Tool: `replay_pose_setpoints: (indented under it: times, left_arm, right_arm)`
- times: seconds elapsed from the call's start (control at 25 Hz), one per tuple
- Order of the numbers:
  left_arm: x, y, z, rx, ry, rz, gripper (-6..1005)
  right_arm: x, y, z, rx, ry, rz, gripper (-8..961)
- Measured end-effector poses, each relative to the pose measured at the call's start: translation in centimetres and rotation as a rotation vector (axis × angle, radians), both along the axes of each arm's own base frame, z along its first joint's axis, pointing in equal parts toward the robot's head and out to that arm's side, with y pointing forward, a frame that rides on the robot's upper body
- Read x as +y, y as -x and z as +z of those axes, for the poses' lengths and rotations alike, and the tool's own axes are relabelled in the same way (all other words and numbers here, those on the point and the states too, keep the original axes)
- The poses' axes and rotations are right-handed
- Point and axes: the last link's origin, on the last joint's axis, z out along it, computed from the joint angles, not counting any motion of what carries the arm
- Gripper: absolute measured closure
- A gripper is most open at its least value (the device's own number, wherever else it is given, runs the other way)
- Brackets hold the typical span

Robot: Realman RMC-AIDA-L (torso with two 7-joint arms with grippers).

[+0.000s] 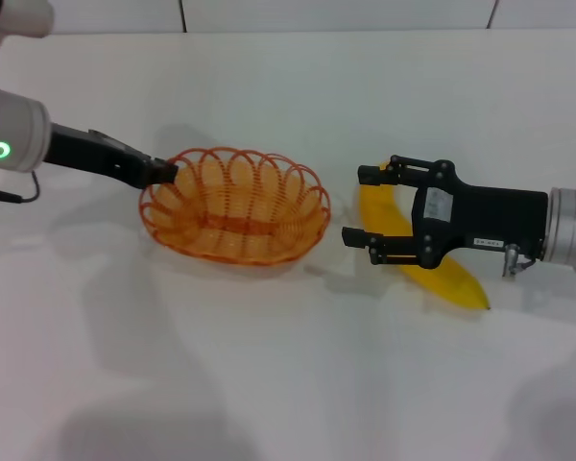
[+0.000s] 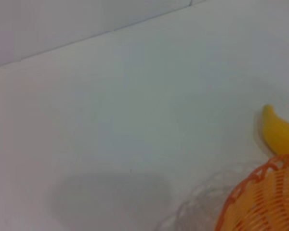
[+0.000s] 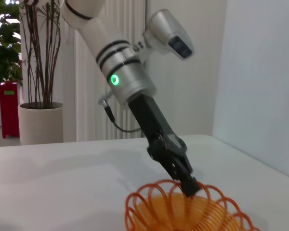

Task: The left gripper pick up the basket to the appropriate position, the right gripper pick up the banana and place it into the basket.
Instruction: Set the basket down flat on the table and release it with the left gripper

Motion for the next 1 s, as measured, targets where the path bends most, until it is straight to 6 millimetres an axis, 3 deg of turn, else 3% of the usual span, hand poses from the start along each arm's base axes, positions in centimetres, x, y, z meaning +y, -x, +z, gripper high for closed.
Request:
replay_pose_setpoints:
  times: [0.44,1.0]
  left_arm:
    - [-0.02,0.37,-1.36,0.063,0.041,-0.004,968]
    - [0.2,-0.1,-1.39,0.053,0.035,0.008,934]
  right_arm:
    - [0.4,0.59,-0.13,0.005,0.003,0.016,158]
    - [0.32,0.45,-0.07,0.005,0.001,0.011,159]
